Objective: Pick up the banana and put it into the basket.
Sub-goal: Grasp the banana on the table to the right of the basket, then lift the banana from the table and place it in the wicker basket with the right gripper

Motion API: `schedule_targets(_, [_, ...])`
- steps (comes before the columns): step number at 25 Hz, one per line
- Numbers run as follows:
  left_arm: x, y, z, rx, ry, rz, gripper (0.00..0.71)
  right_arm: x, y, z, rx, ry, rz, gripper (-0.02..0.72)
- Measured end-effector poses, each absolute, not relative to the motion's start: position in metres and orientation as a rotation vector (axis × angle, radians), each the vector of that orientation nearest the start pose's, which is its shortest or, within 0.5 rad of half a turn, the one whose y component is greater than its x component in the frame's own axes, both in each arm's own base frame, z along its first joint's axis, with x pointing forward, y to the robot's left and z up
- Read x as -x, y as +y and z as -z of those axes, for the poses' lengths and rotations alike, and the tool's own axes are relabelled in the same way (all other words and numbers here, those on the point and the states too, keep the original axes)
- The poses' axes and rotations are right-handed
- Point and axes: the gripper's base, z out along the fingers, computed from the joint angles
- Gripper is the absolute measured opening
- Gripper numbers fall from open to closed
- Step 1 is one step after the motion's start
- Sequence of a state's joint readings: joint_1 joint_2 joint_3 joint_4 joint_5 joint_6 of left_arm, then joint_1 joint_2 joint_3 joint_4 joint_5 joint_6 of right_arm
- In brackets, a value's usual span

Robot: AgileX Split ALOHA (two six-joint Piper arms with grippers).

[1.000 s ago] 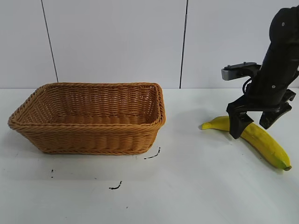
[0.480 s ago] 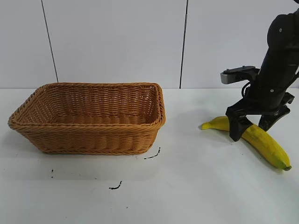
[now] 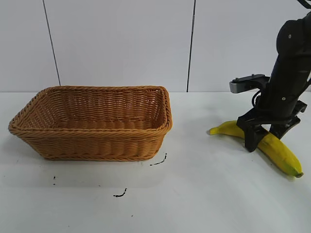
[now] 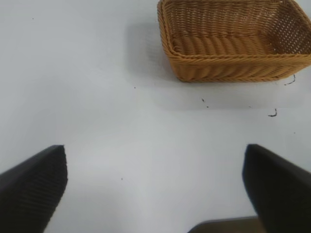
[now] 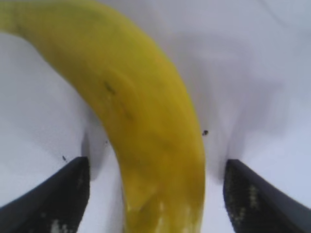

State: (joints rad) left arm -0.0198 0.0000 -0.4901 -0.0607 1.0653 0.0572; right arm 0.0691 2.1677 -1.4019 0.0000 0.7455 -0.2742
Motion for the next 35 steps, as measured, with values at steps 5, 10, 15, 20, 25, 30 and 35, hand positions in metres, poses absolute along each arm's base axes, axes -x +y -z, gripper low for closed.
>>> schedule_targets(5, [0.004, -0.005, -0.274, -0.082, 2.056, 0.050, 0.695, -0.418, 0.029, -0.121, 0.522, 3.004, 0.021, 0.315])
schedule_targets(10, [0.004, -0.005, -0.274, -0.082, 2.056, 0.050, 0.695, -0.437, 0.032, -0.167, 0.519, 3.018, 0.012, 0.315])
schedule_targets(15, [0.004, -0.005, -0.274, -0.082, 2.056, 0.050, 0.695, -0.455, 0.034, -0.216, 0.484, 2.936, 0.008, 0.315])
schedule_targets(20, [0.004, -0.005, -0.274, -0.082, 2.056, 0.050, 0.695, -0.469, 0.040, -0.256, 0.432, 2.801, 0.010, 0.315])
schedule_targets(25, [0.004, -0.005, -0.274, -0.082, 2.056, 0.050, 0.695, -0.471, 0.065, -0.278, 0.498, 2.717, 0.004, 0.315])
schedule_targets(30, [0.004, -0.005, -0.274, -0.082, 2.056, 0.050, 0.695, -0.464, 0.110, -0.293, 0.672, 2.627, -0.001, 0.315])
schedule_targets(35, [0.004, -0.005, -0.274, -0.082, 2.056, 0.050, 0.695, -0.453, 0.161, -0.309, 0.861, 2.508, 0.023, 0.315])
